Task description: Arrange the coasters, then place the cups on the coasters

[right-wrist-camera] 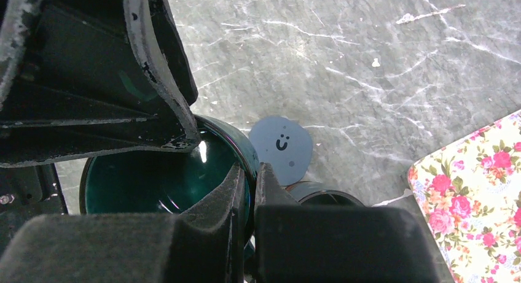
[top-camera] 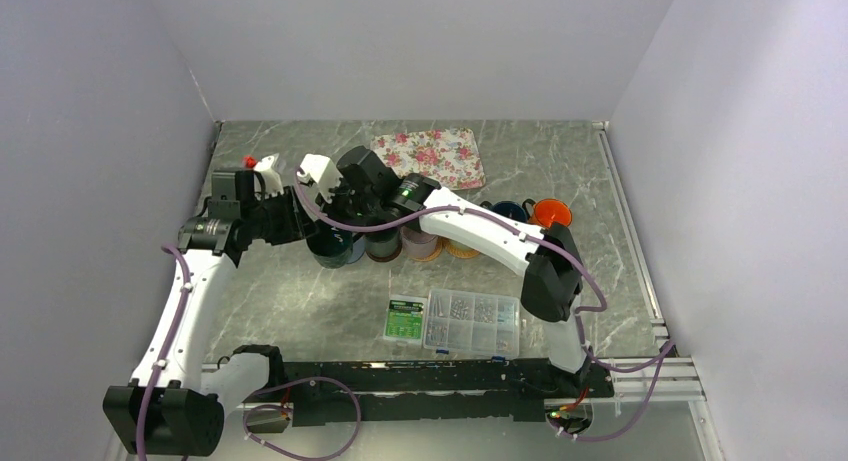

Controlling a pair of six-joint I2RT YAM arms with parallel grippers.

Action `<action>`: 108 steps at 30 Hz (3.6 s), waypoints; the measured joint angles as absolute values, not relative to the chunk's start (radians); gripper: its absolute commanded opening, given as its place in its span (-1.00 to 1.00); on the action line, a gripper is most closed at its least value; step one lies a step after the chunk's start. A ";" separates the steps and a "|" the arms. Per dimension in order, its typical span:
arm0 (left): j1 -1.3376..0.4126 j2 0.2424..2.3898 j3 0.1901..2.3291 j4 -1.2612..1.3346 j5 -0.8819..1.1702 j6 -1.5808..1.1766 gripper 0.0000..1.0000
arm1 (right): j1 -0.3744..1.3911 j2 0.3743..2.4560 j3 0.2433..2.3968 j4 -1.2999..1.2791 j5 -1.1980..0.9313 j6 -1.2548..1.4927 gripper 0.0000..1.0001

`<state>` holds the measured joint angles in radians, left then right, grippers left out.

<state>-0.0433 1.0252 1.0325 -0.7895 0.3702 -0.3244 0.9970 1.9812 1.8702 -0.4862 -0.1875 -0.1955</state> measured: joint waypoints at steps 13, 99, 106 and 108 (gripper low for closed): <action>-0.063 1.060 1.025 -0.796 0.358 -0.290 -0.26 | 0.997 1.990 1.872 -0.487 -0.186 -0.202 -1.00; -0.150 1.436 0.981 -0.565 0.091 -0.390 -0.94 | 0.205 0.953 1.039 -0.489 -0.004 0.151 0.38; -0.150 1.459 0.982 -0.563 0.089 -0.355 -0.94 | 0.200 0.951 1.036 -0.493 -0.011 0.154 0.37; -0.150 1.462 0.982 -0.562 0.090 -0.350 -0.94 | 0.198 0.950 1.034 -0.494 -0.013 0.155 0.37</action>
<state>-0.1505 1.4624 0.9821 -0.5621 0.0898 -0.3496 0.1978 0.9497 1.0336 -0.4938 -0.0128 0.1547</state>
